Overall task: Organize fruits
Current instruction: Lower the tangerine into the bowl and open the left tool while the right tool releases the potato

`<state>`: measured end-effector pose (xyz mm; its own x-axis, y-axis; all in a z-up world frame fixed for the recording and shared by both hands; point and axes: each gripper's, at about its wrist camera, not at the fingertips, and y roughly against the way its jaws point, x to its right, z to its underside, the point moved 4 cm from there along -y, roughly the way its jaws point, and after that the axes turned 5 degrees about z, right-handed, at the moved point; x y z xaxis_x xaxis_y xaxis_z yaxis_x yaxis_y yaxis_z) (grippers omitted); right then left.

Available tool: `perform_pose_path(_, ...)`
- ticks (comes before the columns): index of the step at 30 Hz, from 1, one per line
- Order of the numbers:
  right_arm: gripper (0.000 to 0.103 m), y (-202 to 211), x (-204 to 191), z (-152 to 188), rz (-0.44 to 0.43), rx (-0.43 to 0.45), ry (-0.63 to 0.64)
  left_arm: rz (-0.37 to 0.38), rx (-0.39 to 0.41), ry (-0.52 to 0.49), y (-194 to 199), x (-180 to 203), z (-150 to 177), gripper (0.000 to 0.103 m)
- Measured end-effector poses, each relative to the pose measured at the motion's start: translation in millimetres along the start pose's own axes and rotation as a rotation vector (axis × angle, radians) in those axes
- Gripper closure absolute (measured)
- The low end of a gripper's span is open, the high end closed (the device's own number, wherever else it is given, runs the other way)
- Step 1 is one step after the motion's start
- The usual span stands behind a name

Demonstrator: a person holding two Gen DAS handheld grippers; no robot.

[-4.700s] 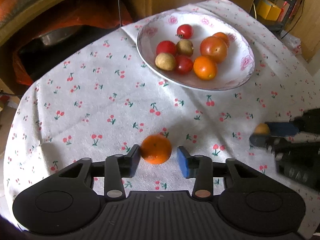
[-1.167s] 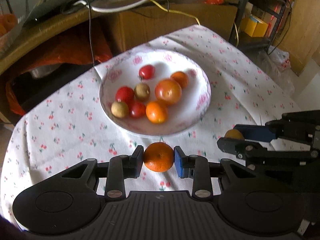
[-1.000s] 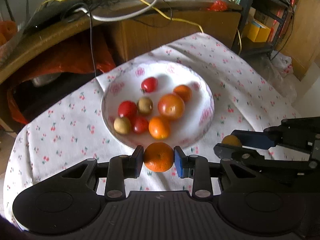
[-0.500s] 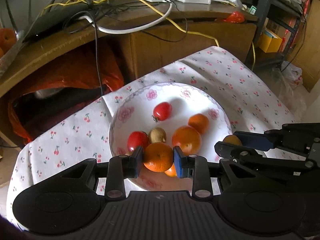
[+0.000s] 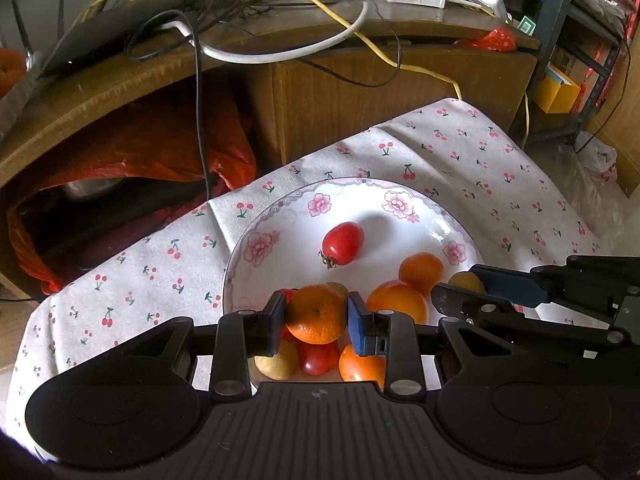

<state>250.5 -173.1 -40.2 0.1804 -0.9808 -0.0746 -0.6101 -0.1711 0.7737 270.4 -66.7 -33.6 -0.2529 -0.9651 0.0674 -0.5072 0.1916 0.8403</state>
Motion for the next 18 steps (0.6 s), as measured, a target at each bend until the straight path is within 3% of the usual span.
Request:
perform_pose_path(9, 0.077, -5.6, 1.2, -1.4, -0.005, -0.012, -0.015, -0.001, -0.013, 0.012, -1.6, -2.8, -0.5, 0.062)
perform_pose_path(18, 0.077, -5.0, 2.7, -1.2, -0.008, -0.015, -0.03, -0.015, 0.002, 0.012, 2.4, -4.1, -1.2, 0.053)
